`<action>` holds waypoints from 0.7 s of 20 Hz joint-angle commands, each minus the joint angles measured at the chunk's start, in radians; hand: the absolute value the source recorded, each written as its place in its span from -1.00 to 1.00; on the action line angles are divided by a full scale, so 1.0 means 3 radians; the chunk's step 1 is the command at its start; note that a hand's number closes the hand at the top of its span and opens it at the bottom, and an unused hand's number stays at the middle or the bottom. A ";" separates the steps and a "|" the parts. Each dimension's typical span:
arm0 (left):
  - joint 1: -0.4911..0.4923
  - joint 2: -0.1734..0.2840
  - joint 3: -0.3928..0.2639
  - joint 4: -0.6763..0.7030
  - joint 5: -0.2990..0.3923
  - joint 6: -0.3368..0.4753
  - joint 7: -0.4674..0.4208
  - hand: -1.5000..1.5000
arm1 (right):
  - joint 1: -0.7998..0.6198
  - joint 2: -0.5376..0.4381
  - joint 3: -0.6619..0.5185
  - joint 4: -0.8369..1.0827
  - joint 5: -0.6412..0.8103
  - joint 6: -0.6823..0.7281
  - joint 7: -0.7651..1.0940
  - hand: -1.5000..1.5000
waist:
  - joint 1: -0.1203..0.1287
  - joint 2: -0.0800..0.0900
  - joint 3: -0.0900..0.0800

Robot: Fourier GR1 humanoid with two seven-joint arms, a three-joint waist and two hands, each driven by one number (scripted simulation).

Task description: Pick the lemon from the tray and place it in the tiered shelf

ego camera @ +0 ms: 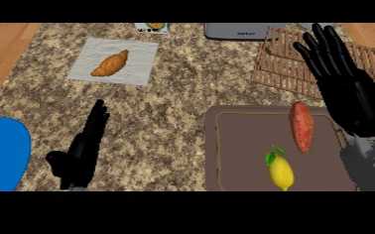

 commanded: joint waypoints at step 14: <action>-0.0601 0.0263 0.0047 0.0121 -0.0220 -0.0217 0.0141 0.00 | 0.1276 -0.0011 -0.0679 0.0847 0.1095 -0.1847 -0.0196 -1.00 | -0.0255 0.0018 0.0050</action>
